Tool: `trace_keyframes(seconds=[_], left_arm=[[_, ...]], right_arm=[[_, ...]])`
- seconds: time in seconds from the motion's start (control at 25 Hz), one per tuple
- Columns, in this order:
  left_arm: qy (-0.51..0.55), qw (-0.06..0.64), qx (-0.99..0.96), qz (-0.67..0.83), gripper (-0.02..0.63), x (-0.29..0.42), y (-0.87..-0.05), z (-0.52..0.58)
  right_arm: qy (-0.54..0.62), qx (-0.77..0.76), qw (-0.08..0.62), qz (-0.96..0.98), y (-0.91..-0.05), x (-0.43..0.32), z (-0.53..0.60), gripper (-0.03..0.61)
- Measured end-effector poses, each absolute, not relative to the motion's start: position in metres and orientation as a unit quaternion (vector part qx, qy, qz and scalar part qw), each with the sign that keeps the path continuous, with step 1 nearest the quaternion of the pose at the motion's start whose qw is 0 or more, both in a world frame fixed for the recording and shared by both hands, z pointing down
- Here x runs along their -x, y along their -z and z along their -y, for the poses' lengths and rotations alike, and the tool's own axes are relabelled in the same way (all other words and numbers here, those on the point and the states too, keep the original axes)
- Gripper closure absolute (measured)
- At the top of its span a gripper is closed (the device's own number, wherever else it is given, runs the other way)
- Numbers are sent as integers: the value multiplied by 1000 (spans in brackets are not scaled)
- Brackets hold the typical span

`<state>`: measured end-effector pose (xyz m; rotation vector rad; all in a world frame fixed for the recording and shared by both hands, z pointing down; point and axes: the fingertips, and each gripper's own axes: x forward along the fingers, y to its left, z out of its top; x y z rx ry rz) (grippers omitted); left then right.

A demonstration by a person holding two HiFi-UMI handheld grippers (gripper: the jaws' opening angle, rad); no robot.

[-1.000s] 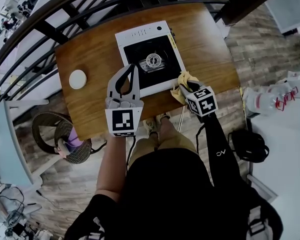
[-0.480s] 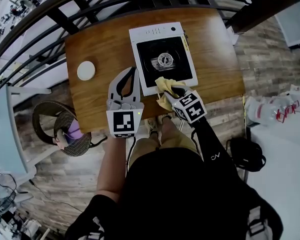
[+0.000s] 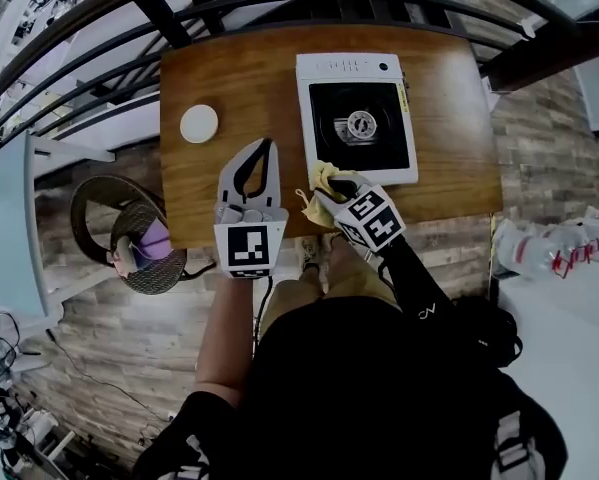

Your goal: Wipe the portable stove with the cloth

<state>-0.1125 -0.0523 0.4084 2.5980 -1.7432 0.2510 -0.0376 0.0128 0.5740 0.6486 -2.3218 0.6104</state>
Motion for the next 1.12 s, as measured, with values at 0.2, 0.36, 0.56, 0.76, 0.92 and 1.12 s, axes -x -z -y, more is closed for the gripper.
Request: trace_keyframes(seconds=[0.2, 0.36, 0.56, 0.76, 0.92, 1.12], left_arm=[[-79, 3, -822, 564, 607, 121, -409, 52], [-81, 4, -820, 567, 607, 124, -411, 53], [-81, 6, -815, 574, 607, 129, -408, 55], [-77, 3, -810, 581, 607, 131, -401, 63], [-72, 3, -808, 584, 607, 131, -402, 79], [-75, 6, -804, 589, 607, 125, -402, 101]], right_arm=[[-220, -206, 314, 900, -564, 62, -22, 500], [-213, -213, 316, 900, -565, 67, -13, 499], [-200, -228, 312, 901, -553, 67, 7, 500], [-185, -237, 318, 899, -546, 68, 41, 499], [-196, -243, 329, 891, -552, 74, 74, 500], [-176, -249, 342, 889, -552, 75, 120, 499]])
